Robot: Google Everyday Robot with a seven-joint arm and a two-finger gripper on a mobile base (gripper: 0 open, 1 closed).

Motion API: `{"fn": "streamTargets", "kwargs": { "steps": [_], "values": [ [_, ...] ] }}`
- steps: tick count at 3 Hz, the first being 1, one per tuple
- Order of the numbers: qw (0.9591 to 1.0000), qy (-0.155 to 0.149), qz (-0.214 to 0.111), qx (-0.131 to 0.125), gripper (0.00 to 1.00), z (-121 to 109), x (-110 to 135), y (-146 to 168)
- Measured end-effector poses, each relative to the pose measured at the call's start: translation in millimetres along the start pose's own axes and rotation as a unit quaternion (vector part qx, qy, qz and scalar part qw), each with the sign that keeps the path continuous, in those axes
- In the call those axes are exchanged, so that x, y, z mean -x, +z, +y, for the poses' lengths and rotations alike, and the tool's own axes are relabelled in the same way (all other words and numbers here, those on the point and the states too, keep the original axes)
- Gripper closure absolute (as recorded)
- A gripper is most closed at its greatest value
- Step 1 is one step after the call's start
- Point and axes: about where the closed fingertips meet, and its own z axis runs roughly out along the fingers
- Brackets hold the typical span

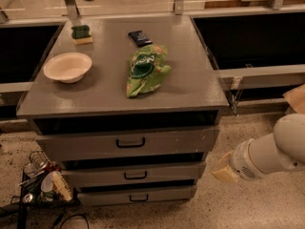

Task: Open middle drawer

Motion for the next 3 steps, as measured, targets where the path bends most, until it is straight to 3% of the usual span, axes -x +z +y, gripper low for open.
{"fn": "streamTargets", "kwargs": {
  "steps": [1, 3],
  "values": [
    [0.9994, 0.013, -0.025, 0.018, 1.00, 1, 4, 22],
    [0.9972, -0.008, -0.049, 0.057, 1.00, 15, 35, 67]
  ]
}}
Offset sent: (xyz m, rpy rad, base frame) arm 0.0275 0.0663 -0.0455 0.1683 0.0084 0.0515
